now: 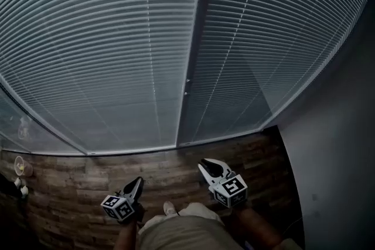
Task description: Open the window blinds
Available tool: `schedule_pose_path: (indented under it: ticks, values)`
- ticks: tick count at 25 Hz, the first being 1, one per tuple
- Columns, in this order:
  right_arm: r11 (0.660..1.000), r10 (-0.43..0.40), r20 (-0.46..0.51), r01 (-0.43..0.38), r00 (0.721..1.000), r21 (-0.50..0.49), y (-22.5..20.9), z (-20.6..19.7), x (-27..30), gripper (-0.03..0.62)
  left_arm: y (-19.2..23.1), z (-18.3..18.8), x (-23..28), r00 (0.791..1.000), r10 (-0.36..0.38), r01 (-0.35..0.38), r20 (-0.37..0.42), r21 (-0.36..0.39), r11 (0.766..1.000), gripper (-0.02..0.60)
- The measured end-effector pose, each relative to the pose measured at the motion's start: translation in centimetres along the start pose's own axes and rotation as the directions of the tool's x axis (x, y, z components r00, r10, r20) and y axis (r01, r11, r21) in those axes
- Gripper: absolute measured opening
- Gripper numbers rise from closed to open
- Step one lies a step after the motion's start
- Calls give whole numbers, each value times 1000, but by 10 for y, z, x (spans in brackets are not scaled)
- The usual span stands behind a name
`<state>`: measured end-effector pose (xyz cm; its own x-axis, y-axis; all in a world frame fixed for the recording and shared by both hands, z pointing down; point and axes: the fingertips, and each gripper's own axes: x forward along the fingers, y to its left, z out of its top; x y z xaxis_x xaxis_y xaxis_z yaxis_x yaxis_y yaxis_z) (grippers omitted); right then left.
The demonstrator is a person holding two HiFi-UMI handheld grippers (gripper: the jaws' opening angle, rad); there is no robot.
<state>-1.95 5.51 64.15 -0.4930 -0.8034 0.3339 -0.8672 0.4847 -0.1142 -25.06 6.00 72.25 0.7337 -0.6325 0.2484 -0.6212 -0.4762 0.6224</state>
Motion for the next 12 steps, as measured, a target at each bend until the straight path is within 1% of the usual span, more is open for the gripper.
schedule_pose_path:
  ticks: [2,5,8,12]
  values:
    - [1000,-10,2,10,1000,-1,4,0,4,58,9,1,-3,1000,-3,3,-2,-7,1000,12]
    - [1000,-25,3,26,1000,-4,11,8,6,60,10,11,-12,1000,-13,13,7,-19,1000,12]
    - [999,-37,16,37,999,-3,13,13,15,60,21,17,-16,1000,-18,18,10,-14,1000,12]
    - [999,-38,23,38,999,-10,17,11,26,60,33,21,-19,1000,-14,14,17,-2,1000,12]
